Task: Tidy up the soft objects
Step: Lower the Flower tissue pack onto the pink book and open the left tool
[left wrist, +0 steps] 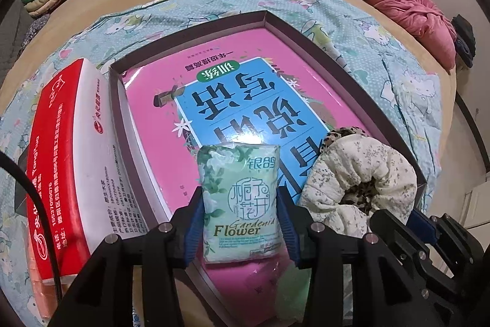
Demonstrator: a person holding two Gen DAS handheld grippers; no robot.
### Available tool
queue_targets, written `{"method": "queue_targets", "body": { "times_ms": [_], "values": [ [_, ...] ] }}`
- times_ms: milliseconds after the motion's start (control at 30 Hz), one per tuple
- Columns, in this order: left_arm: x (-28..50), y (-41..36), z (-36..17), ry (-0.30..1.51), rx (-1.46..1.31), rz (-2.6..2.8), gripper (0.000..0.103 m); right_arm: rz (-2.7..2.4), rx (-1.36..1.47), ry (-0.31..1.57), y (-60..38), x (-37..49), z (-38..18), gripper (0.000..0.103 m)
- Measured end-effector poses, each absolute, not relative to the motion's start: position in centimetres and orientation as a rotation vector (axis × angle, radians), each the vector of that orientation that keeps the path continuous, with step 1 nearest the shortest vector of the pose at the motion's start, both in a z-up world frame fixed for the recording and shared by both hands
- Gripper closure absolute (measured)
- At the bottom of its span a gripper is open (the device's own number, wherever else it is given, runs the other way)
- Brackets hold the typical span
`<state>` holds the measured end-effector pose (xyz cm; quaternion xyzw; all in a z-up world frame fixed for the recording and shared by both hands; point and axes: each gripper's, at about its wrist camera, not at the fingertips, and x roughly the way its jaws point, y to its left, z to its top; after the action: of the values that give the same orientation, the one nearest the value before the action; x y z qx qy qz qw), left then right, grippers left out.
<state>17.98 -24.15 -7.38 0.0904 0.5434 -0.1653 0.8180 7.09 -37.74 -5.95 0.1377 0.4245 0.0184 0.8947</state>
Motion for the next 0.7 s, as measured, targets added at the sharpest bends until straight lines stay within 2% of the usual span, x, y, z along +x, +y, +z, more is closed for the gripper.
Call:
{"method": "queue_targets", "body": {
  "times_ms": [133, 567, 700],
  "values": [
    [17.9, -24.2, -7.3, 1.154, 0.198, -0.352, 0.057, 0.028, 0.281, 0.874, -37.8, 6.9, -5.7, 0.071],
    [17.4, -23.8, -6.1, 1.132, 0.171, -0.367, 0.05, -0.025, 0.264, 0.854, -38.2, 6.2, -4.9, 0.069],
    [17.3, -23.7, -5.6, 1.117, 0.179, -0.358, 0.045, -0.044, 0.264, 0.843, -38.5, 6.0, -4.7, 0.062]
  ]
}}
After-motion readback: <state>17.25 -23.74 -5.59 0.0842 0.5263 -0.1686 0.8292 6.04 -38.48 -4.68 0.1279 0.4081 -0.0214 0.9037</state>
